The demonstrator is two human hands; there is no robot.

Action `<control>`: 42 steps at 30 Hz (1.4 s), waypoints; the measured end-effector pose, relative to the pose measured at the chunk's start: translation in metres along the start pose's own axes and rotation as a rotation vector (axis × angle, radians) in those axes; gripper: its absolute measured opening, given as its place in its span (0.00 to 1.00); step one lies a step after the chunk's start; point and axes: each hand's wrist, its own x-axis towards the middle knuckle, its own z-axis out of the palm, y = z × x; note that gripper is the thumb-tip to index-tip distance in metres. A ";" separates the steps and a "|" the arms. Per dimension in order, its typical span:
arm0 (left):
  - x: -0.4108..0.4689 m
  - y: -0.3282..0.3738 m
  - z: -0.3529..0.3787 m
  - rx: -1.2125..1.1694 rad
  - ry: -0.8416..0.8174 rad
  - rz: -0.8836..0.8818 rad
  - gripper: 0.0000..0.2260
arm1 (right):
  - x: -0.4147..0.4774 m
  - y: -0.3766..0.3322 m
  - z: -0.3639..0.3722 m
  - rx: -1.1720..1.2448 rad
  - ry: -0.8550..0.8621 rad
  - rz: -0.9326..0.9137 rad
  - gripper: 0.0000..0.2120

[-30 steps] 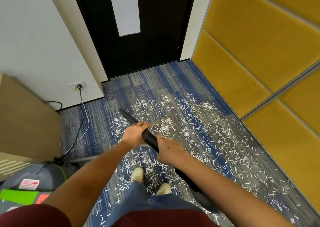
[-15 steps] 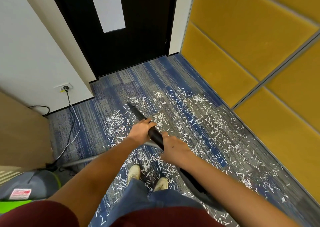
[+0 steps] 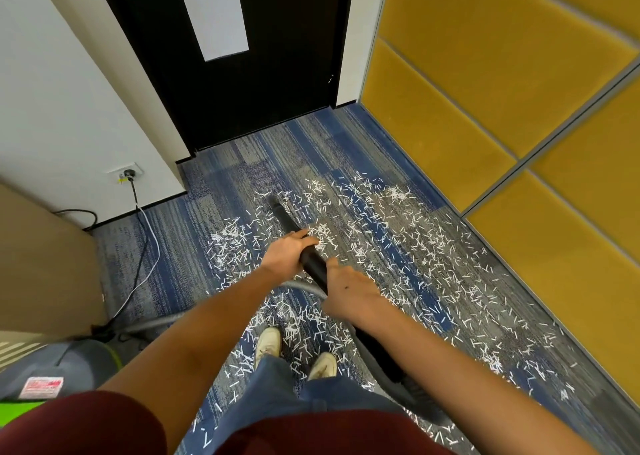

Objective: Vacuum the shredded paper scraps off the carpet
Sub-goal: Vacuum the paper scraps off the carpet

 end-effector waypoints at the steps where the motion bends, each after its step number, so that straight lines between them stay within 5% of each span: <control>1: -0.001 -0.002 -0.001 -0.006 0.004 0.003 0.21 | 0.001 -0.001 0.000 -0.004 -0.005 -0.004 0.25; 15: -0.007 -0.032 -0.008 -0.069 0.031 -0.100 0.22 | 0.016 -0.021 -0.013 -0.018 -0.054 -0.074 0.23; 42: 0.052 -0.006 -0.007 -0.103 -0.045 0.058 0.22 | 0.032 0.004 -0.023 0.079 0.013 0.093 0.28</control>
